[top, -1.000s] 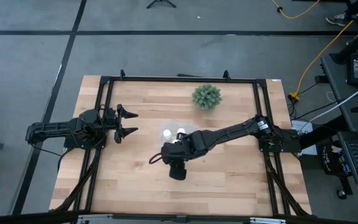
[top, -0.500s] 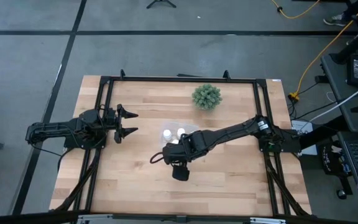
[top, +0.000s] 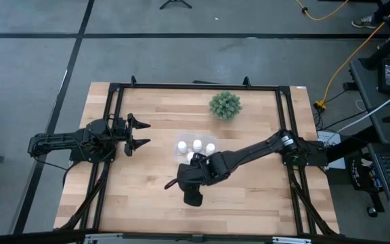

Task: Pick and place pill bottles into a basket
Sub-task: Put the white pill bottle into the transparent bin

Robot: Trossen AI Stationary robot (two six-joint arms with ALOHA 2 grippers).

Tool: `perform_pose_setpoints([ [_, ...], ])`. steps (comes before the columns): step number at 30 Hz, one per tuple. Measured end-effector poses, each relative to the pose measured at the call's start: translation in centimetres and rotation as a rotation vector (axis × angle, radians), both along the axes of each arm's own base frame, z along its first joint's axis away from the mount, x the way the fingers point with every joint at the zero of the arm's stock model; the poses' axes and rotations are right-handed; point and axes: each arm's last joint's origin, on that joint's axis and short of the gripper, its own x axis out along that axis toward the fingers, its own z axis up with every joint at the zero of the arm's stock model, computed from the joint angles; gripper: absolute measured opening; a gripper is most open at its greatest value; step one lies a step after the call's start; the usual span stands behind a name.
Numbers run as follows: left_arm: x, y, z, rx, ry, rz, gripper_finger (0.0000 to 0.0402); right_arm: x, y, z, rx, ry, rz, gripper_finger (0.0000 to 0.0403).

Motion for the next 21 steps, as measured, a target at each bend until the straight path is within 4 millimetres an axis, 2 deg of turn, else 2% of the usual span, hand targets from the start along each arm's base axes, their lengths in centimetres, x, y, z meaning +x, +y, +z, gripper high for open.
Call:
perform_pose_setpoints([
  [13, 0.0, 0.0, 0.0, 0.000, 0.003, 0.000, 0.0327, 1.4, 1.4, -5.9, -0.047, 0.126, 0.050, 0.0368],
  [21, 0.0, 0.0, -0.1, -0.001, 0.005, 0.000, 0.0328, 1.8, 1.6, -7.5, -0.043, 0.163, 0.061, 0.0368],
])
